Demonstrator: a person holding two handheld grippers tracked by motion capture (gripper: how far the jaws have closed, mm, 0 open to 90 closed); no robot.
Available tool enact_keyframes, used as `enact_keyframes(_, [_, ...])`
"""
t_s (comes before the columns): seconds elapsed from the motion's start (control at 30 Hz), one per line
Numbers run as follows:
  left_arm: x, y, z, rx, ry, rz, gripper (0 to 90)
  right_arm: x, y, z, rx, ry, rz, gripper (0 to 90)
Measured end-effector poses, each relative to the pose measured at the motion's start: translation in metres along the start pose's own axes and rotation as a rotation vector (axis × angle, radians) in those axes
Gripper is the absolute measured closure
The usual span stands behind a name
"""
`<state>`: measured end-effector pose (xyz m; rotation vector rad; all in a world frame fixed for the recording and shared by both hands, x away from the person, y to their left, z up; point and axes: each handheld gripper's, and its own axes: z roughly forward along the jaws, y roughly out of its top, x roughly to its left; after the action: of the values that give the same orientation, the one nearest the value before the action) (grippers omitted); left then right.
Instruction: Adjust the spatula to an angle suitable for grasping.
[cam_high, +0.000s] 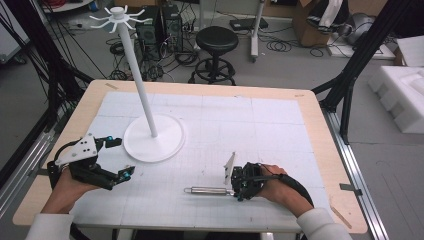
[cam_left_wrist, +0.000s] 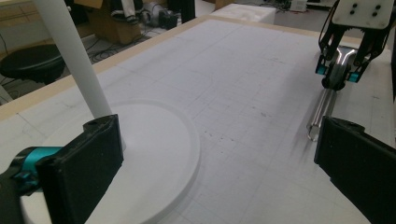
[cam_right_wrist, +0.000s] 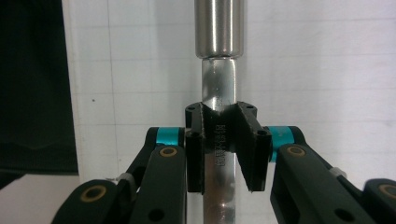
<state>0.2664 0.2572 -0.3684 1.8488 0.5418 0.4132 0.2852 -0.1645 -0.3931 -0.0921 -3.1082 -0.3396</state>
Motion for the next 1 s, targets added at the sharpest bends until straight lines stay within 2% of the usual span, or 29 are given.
enact_keyframes(0.1, [0.0, 0.0, 0.0, 0.001, 0.0, 0.001, 1.7, -0.003, -0.005, -0.014, -0.059, -0.002, 0.016, 75.0])
enact_keyframes(0.13, [0.0, 0.0, 0.0, 0.001, 0.0, 0.001, 1.8, -0.003, -0.005, -0.014, -0.059, -0.002, 0.016, 75.0])
enact_keyframes(0.2, [0.0, 0.0, 0.0, 0.002, 0.001, 0.002, 1.8, -0.006, -0.01, -0.026, -0.112, -0.013, 0.038, 75.0])
enact_keyframes(0.27, [0.0, 0.0, 0.0, 0.002, 0.001, 0.003, 1.8, -0.007, -0.011, -0.03, -0.125, -0.012, 0.04, 75.0])
enact_keyframes(0.3, [0.0, 0.0, 0.0, 0.001, 0.003, 0.001, 1.7, -0.009, -0.013, -0.037, -0.15, -0.019, 0.049, 75.0])
enact_keyframes(0.4, [0.0, 0.0, 0.0, 0.002, 0.004, 0.004, 1.7, -0.011, -0.014, -0.046, -0.204, -0.027, 0.046, 75.1])
enact_keyframes(0.47, [0.0, 0.0, 0.0, 0.003, 0.005, 0.003, 1.7, -0.012, -0.015, -0.049, -0.212, -0.023, 0.05, 75.1])
enact_keyframes(0.5, [0.0, 0.0, 0.0, 0.003, 0.004, 0.004, 1.8, -0.014, -0.015, -0.054, -0.241, -0.028, 0.049, 75.1])
enact_keyframes(0.67, [0.0, 0.0, 0.0, 0.002, 0.003, 0.003, 1.8, -0.015, -0.016, -0.065, -0.275, -0.029, 0.048, 75.1])
enact_keyframes(0.73, [0.0, 0.0, 0.0, 0.004, 0.003, 0.004, 1.8, -0.017, -0.016, -0.07, -0.319, -0.026, 0.039, 75.1])
enact_keyframes(0.8, [0.0, 0.0, 0.001, 0.005, 0.002, 0.003, 1.8, -0.018, -0.016, -0.073, -0.322, -0.026, 0.04, 75.1])
enact_keyframes(0.9, [0.0, 0.0, 0.0, 0.005, 0.003, 0.002, 1.8, -0.019, -0.013, -0.082, -0.38, -0.019, 0.048, 75.1])
enact_keyframes(0.97, [0.0, 0.0, 0.0, 0.003, 0.003, 0.003, 1.8, -0.022, -0.008, -0.09, -0.427, -0.019, 0.034, 75.1])
enact_keyframes(1.0, [0.0, 0.0, 0.0, 0.003, 0.003, 0.003, 1.8, -0.022, -0.008, -0.09, -0.427, -0.019, 0.034, 75.1])
